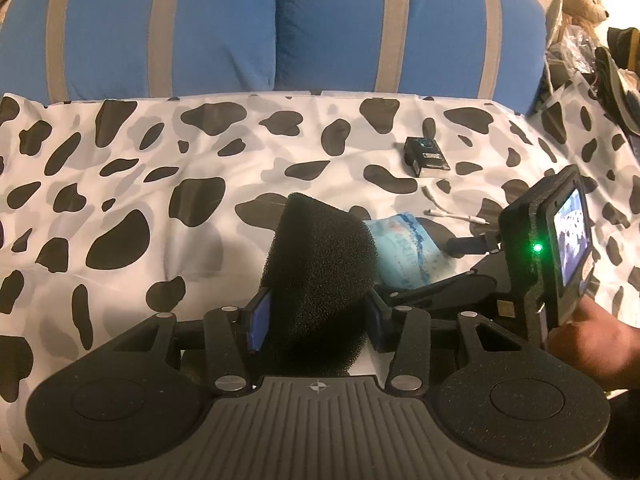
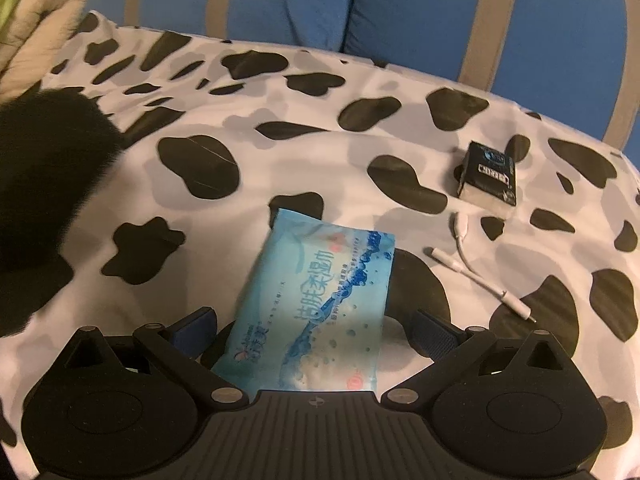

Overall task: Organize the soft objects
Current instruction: 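Grasp the blue wipes pack with the right tool while the left tool holds the foam case, then carry the foam case in the left tool and wipes pack in the right tool over the box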

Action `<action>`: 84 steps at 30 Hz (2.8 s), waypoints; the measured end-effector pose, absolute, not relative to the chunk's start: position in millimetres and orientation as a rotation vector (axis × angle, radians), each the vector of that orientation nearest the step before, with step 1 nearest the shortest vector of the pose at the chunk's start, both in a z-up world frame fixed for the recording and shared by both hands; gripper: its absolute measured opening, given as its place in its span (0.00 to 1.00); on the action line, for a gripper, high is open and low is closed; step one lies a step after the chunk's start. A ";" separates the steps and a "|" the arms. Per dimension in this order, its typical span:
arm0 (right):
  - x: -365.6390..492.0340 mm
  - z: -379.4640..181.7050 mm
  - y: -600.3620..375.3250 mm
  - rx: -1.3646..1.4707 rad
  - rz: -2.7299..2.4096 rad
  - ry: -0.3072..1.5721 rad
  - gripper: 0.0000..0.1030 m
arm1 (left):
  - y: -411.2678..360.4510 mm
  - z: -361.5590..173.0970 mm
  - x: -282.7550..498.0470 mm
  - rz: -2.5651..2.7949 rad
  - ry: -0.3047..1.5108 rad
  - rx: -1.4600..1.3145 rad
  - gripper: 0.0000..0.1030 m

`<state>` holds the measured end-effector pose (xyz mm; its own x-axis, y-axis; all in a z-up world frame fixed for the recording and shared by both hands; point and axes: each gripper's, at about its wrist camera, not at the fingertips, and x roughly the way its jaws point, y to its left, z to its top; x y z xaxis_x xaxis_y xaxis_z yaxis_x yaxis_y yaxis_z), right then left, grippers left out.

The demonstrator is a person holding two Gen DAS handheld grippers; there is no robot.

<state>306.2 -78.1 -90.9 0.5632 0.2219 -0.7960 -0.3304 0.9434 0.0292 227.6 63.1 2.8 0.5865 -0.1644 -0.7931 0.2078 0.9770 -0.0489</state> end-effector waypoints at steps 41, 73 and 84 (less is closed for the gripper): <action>200.4 -2.4 -207.4 -0.083 0.334 0.852 0.67 | -7.4 0.2 195.4 -0.334 0.908 0.079 0.45; 51.2 31.9 -216.2 -0.076 0.456 0.844 0.67 | -15.1 -0.7 66.5 -0.406 0.985 0.070 0.45; 15.5 18.1 -191.4 -0.161 0.541 0.965 0.67 | -8.8 -13.6 37.0 -0.418 1.119 0.094 0.45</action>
<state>15.5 -191.4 18.1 0.4494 0.3649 -0.8154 -0.5048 0.8568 0.1051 37.0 -8.8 -13.6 0.3681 -0.2784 -0.8872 0.3719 0.9186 -0.1339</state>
